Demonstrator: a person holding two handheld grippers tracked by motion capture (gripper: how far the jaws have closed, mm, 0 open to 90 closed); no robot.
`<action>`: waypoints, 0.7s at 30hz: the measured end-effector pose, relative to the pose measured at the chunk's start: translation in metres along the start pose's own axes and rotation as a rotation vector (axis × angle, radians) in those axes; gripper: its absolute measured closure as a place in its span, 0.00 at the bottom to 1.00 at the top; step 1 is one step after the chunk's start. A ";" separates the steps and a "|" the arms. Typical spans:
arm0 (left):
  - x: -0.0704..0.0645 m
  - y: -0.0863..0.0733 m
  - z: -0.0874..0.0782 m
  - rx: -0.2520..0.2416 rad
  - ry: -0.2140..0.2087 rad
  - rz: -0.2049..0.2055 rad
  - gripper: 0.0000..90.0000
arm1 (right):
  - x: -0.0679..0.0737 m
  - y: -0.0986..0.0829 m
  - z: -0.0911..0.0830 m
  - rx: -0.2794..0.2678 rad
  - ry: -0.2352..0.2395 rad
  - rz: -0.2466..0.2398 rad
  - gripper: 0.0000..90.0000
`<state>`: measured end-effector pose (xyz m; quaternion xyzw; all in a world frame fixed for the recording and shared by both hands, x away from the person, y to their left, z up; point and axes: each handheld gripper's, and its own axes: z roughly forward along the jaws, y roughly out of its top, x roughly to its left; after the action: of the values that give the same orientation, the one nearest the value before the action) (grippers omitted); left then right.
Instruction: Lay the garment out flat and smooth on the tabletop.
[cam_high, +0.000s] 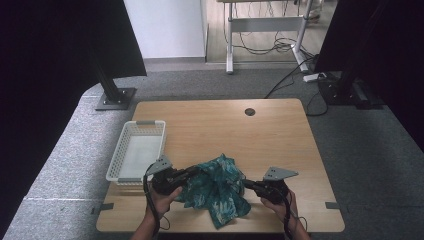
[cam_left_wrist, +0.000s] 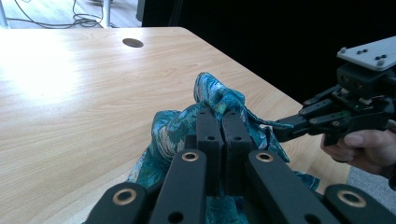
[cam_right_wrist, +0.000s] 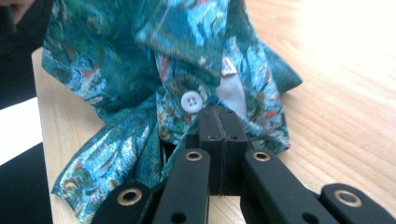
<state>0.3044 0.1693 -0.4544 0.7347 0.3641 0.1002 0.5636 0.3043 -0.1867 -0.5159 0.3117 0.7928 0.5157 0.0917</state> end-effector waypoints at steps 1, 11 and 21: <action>0.000 0.000 0.000 0.000 0.001 0.000 0.97 | 0.000 0.001 -0.003 -0.008 -0.007 -0.003 1.00; -0.006 0.008 -0.002 -0.014 -0.003 0.019 0.97 | 0.010 0.018 -0.032 -0.096 -0.016 -0.041 1.00; -0.010 0.013 -0.002 -0.018 -0.006 0.030 0.97 | 0.019 0.032 -0.040 -0.127 -0.009 -0.073 1.00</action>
<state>0.3013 0.1633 -0.4395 0.7351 0.3505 0.1096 0.5699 0.2832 -0.1976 -0.4668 0.2783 0.7690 0.5599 0.1335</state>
